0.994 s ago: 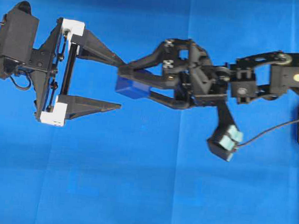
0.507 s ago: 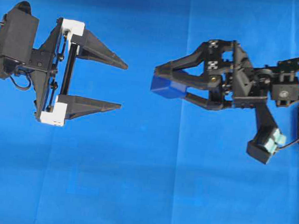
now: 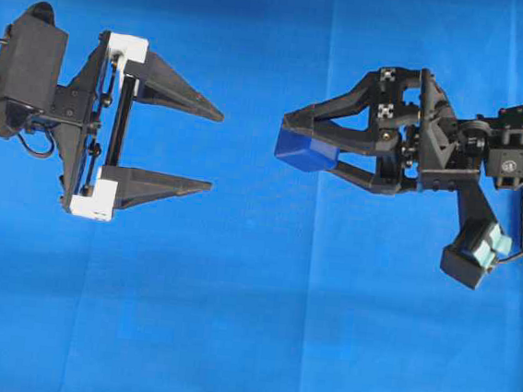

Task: Handover the blue block to the right arm after grasping it with the left arm, then place it in the designated position.
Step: 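Pull the cube back toward the right side with the right gripper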

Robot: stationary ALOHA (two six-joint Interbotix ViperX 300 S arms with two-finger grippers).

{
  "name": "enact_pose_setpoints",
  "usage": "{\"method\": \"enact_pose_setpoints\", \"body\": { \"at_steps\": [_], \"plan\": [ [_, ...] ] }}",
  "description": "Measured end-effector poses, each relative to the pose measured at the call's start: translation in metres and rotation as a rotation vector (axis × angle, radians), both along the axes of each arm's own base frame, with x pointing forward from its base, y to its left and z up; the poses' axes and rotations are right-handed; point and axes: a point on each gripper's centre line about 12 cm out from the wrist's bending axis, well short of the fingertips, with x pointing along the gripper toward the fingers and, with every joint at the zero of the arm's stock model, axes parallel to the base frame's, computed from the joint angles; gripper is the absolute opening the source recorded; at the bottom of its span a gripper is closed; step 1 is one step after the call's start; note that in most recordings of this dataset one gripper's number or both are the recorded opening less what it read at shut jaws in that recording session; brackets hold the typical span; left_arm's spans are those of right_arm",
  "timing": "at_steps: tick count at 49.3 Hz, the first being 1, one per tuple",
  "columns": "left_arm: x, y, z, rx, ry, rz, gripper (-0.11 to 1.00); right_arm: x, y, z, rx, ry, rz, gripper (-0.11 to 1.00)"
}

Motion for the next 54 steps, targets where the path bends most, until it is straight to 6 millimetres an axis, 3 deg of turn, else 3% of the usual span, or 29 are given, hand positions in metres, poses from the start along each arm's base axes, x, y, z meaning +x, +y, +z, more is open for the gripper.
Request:
{"method": "enact_pose_setpoints", "body": {
  "at_steps": [20,41,54],
  "plan": [
    [-0.0003,0.0,0.0003,0.0,0.0,0.0,0.93,-0.0002,-0.0007,-0.0012,0.423,0.023,-0.099,0.55],
    [-0.0003,0.0,0.0002,0.0,0.002,0.0,0.93,-0.0006,0.0069,-0.0002,0.995,0.054,-0.2,0.55],
    [0.0,0.0,-0.0004,0.0,0.003,0.0,0.93,-0.0012,0.0045,-0.0051,1.164,0.08,-0.287,0.55]
  ]
}}
